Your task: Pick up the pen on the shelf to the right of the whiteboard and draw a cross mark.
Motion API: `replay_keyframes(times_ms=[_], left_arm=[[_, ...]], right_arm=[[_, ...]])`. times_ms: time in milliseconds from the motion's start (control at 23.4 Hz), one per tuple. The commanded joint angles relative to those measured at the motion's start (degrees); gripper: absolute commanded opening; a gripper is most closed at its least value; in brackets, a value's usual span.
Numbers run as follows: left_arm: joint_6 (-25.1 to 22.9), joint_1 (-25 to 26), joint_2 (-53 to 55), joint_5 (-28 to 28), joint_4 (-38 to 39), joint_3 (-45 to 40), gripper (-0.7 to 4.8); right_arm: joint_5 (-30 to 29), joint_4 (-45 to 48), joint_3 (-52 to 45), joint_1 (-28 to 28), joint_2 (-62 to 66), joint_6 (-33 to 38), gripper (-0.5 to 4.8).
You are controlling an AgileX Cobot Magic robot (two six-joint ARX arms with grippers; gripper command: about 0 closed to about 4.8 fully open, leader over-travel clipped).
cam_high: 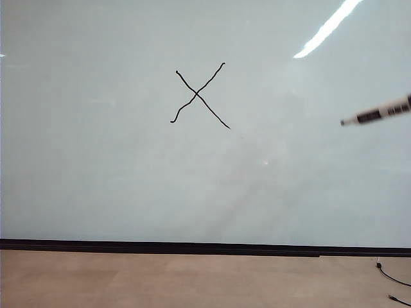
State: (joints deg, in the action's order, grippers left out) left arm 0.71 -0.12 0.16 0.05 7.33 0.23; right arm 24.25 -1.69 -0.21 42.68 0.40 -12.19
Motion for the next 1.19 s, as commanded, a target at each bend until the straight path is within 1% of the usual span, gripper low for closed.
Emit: replay_keyframes(times_ms=[43, 128, 256, 384, 427, 469, 512, 683, 981, 1195], left_arm=[[-0.26, -0.02, 0.02, -0.07, -0.52, 0.15, -0.04], [-0.26, 0.00, 0.02, 0.15, -0.52, 0.15, -0.05], [-0.26, 0.00, 0.02, 0.13, -0.52, 0.15, -0.05], [-0.26, 0.00, 0.02, 0.13, -0.52, 0.15, -0.05], [-0.26, 0.00, 0.02, 0.13, -0.52, 0.15, -0.04], [-0.26, 0.00, 0.02, 0.13, -0.52, 0.15, -0.05], [-0.26, 0.00, 0.02, 0.15, -0.52, 0.15, -0.04], [-0.26, 0.00, 0.02, 0.13, -0.52, 0.15, -0.05], [-0.26, 0.00, 0.02, 0.15, -0.52, 0.15, -0.04], [-0.26, 0.00, 0.02, 0.13, -0.52, 0.15, -0.04]], right_arm=[[-0.17, 0.63, 0.24, -0.94, -0.33, 0.44, -0.05], [-0.13, 0.24, 0.26, -1.66, -0.33, 0.39, -0.05], [-0.50, -0.07, 0.26, -4.35, -0.33, 0.20, -0.05], [-6.25, -0.17, 0.26, -11.69, -0.33, 0.57, -0.05], [-9.29, -0.31, 0.24, -15.39, -0.33, 1.31, -0.05], [-10.71, -0.50, 0.24, -17.09, -0.33, 1.60, -0.05], [-12.90, -1.22, 0.24, -20.31, -0.33, 2.21, -0.05], [-16.98, -1.49, 0.24, -27.63, -0.33, 3.41, -0.05], [-23.41, -0.13, 0.24, -38.29, -0.33, 4.98, -0.05], [-24.39, 0.70, 0.24, -42.40, -0.33, 5.90, -0.05]])
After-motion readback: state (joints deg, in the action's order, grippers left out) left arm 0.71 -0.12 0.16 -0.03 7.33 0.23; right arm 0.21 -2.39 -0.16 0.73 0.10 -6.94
